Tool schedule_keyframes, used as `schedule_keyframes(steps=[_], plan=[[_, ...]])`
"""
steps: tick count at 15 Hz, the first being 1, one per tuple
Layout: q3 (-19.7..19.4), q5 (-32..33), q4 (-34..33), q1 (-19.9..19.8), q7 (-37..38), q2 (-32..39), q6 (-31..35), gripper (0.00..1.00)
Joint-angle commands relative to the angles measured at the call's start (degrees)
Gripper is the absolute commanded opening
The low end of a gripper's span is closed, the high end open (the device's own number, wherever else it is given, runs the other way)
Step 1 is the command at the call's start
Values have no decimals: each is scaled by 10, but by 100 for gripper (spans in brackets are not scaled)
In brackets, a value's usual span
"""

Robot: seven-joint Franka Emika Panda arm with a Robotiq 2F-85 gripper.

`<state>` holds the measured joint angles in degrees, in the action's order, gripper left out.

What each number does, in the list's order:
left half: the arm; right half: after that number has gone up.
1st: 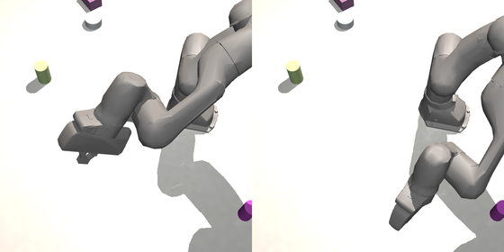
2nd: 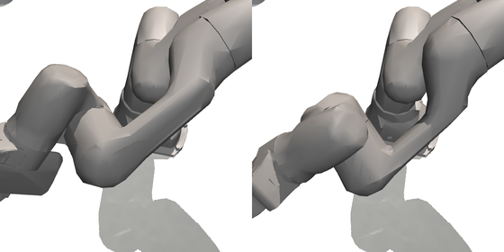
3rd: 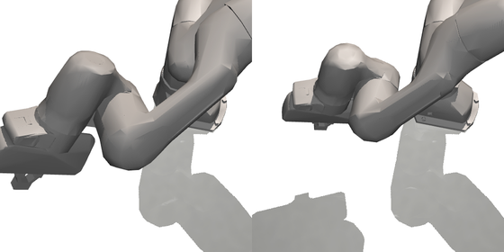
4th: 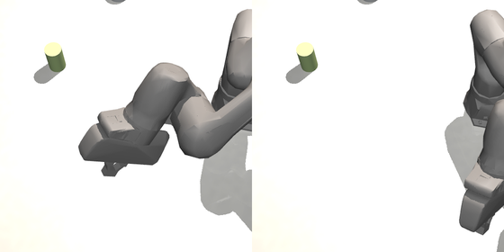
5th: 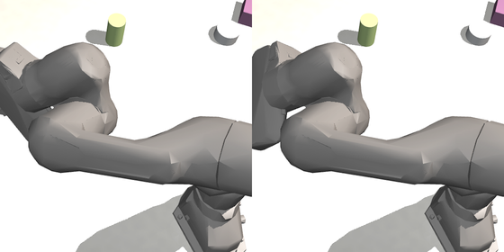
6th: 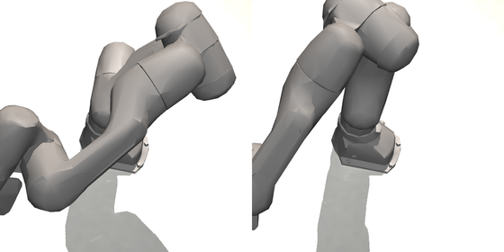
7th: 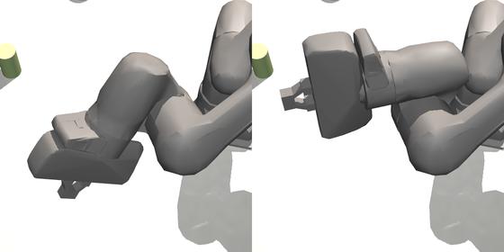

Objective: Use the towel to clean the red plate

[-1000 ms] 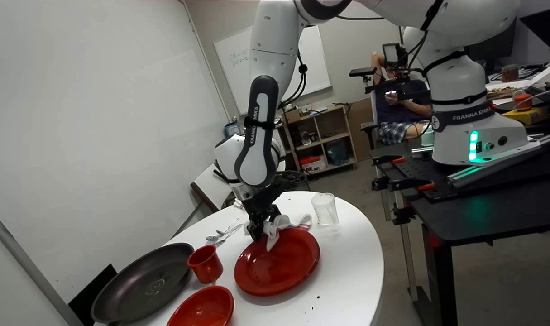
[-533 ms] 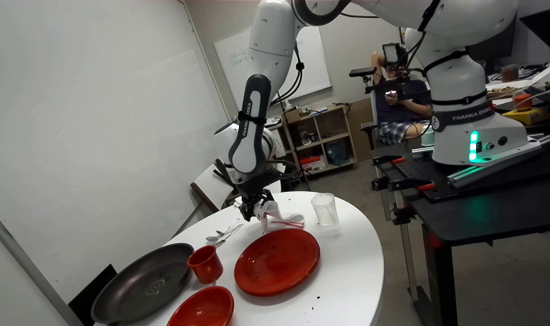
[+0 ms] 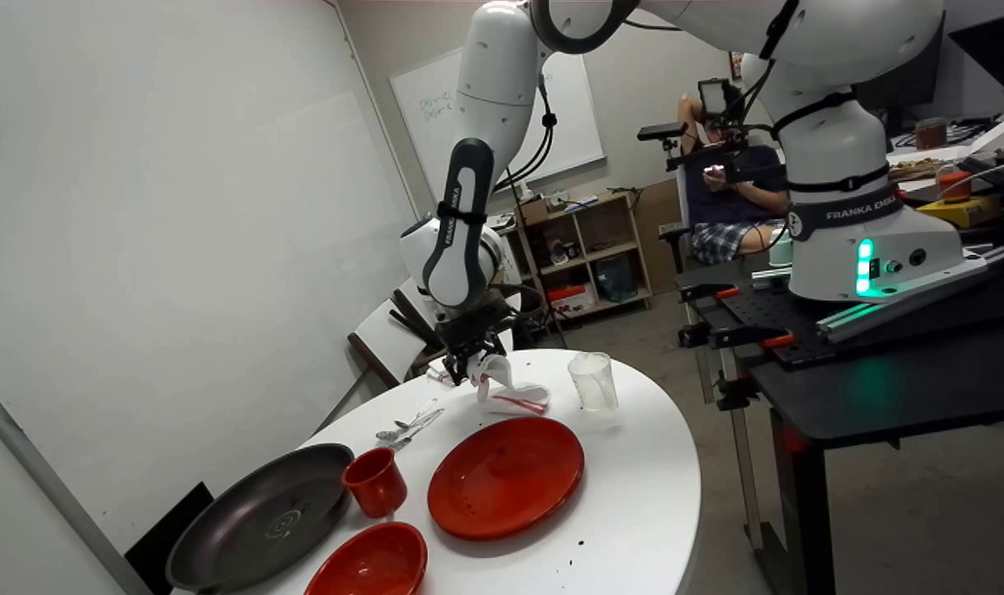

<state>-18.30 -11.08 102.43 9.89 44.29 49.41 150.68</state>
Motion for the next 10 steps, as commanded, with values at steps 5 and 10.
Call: schedule_keyframes(steps=[5,10], plan=[[49,0,-21,-76,-17,36,7,3],[66,4,-42,-107,-68,65,2,2]])
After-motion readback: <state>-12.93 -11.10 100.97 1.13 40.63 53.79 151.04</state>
